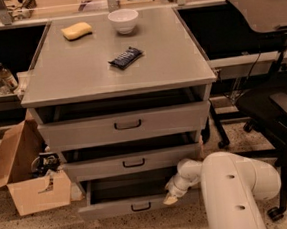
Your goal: Open bottom drawer
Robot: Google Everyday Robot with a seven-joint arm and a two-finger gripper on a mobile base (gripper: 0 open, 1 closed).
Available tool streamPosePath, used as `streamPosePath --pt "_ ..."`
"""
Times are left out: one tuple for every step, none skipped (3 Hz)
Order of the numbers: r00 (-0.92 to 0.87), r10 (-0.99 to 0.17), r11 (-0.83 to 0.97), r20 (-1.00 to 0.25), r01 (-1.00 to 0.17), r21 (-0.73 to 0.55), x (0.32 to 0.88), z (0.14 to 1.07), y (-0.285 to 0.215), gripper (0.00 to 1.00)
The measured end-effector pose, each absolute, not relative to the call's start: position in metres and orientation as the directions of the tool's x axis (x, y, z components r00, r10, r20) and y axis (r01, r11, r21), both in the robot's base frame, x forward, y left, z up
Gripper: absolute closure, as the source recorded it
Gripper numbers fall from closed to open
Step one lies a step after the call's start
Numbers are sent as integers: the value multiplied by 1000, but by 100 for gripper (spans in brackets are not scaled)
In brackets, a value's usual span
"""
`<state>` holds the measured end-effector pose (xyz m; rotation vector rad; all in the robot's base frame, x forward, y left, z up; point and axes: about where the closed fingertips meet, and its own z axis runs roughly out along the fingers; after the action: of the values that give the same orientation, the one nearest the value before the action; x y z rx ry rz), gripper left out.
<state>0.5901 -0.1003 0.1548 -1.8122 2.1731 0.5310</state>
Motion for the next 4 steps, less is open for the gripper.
streamPosePath --pt "-188 -884 153 -427 -981 115 587 156 -100 94" --pt "-188 -884 153 -427 -981 115 587 156 -100 90" --pt "-188 -884 153 -427 -981 115 587 156 -100 66" --pt "-188 -884 153 -427 -981 115 587 156 -100 44"
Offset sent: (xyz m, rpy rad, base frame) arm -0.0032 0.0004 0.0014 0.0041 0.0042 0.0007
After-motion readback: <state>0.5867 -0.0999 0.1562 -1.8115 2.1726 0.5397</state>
